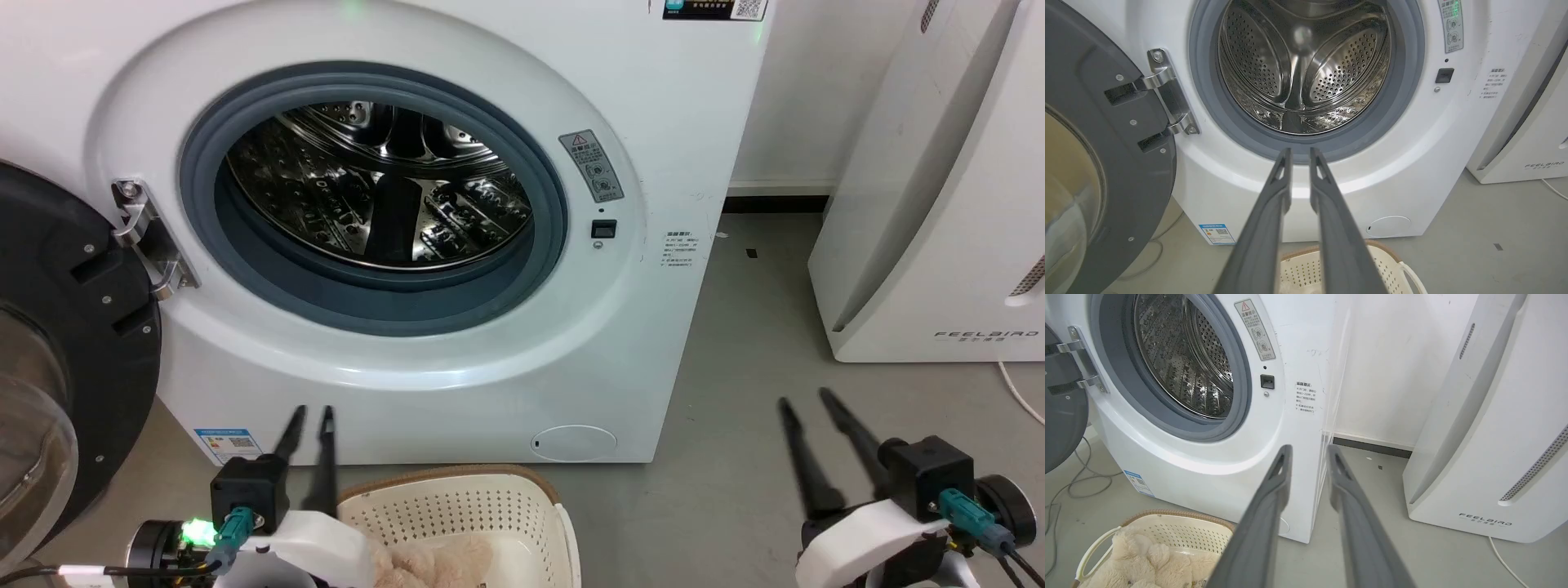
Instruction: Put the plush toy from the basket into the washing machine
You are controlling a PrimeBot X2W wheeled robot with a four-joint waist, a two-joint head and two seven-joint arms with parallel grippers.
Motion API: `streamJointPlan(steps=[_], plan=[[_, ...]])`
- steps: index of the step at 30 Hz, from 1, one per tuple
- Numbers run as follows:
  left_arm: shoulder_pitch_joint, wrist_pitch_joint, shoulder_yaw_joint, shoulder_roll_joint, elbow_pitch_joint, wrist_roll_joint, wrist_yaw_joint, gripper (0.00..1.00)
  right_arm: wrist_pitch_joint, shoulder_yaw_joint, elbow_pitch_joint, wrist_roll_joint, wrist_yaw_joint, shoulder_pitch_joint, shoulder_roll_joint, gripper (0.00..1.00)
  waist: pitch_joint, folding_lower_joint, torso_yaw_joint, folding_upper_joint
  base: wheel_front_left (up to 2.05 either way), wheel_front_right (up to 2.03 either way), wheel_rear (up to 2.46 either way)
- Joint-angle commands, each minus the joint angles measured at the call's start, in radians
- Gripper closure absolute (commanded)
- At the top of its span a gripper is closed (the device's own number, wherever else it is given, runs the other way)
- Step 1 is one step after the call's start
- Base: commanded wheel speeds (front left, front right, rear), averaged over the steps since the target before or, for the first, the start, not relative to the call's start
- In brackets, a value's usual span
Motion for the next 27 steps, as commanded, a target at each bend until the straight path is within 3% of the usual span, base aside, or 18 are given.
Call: streamJointPlan(steps=[1, 27], plan=[[0.000, 0.000, -0.001, 0.000, 0.000, 0.000, 0.000, 0.00, 0.000, 0.000, 0.000, 0.000, 0.000, 0.000, 0.000, 0.00, 0.000, 0.0000, 0.000, 0.0000, 0.00, 0.00, 0.00], [-0.015, -0.052, -0.031, 0.000, 0.080, -0.050, 0.012, 0.00, -0.052, -0.032, -0.004, 0.007, 0.000, -0.004, 0.000, 0.00, 0.033, 0.0000, -0.005, 0.0000, 0.00, 0.00, 0.00]])
